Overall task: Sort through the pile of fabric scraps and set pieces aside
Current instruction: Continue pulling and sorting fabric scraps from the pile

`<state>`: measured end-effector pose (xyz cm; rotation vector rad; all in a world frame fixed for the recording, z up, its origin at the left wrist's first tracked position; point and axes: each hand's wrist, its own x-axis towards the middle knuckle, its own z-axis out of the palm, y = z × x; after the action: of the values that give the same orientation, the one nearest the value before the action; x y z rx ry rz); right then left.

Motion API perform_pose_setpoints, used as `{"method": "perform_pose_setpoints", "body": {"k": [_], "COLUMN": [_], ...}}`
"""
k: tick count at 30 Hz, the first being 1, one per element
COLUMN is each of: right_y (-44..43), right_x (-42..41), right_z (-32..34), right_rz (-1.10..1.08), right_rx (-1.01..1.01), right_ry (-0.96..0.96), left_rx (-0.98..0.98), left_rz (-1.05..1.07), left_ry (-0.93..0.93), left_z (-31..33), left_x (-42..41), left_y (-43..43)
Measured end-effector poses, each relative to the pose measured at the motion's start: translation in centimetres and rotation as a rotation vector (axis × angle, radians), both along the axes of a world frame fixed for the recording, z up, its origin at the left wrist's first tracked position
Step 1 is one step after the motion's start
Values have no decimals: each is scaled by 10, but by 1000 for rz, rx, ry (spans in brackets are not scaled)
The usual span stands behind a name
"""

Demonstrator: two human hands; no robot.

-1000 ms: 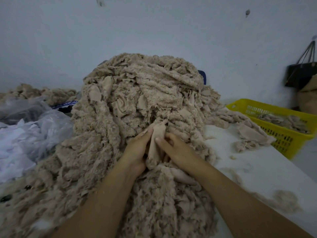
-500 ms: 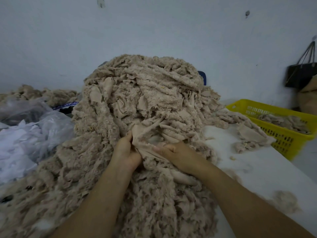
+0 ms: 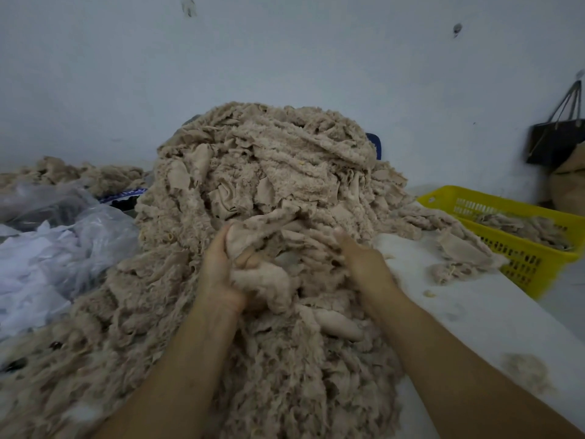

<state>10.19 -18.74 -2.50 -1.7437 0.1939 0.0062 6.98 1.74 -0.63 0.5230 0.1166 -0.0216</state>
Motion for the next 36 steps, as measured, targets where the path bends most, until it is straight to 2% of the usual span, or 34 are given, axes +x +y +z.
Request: {"method": "perform_pose_setpoints", "body": {"k": [2, 4, 8, 10, 12, 14, 17, 21, 24, 25, 26, 27, 28, 29, 33, 36], "right_y": [-16, -13, 24, 30, 26, 22, 16, 6, 6, 5, 6, 6, 6, 8, 18, 21], "right_x": [6, 3, -8, -8, -8, -11, -11, -8, -10, -12, -13, -15, -17, -18, -21, -23], "right_z": [-1, -4, -16, -20, -19, -17, -15, -11, -8, -7, -6, -4, -3, -2, 1, 1], "right_rz": [-69, -10, 257, 298, 262, 226, 156, 15, -41, -53, -56, -52, -42, -30, 23, 40], "right_rx": [100, 31, -379, -535, -532, -489, -486, -499, -366, -323, -299, -303, -323, -347, -445, -485], "right_ry": [-22, -178, -476, -582, -591, -658, -643, -512, -480, -488, -503, -516, -531, -547, -624, -661], "left_rx": [-51, -12, 330, 550, 671, 712, 728, 518, 361, 393, 535, 757, 952, 1056, 1305, 1475], "left_rz": [29, -27, -264, -307, -341, -401, -479, -551, -354, -231, -97, 28, 111, 145, 12, 37], "left_ry": [-39, -35, -89, -137, -186, -229, -252, -341, -234, -178, -124, -69, -63, -120, -263, -237], "left_z": [0, 2, 3, 0, -1, 1, 1, 5, 9, 9, 9, 6, 5, 3, -3, -10], "left_x": [0, -4, -13, -17, -22, -26, -29, -29, -23, -21, -20, -20, -21, -20, -20, -16], "left_y": [10, 4, -32, -37, -37, -36, -33, -22, -20, -19, -18, -19, -20, -23, -40, -40]}}
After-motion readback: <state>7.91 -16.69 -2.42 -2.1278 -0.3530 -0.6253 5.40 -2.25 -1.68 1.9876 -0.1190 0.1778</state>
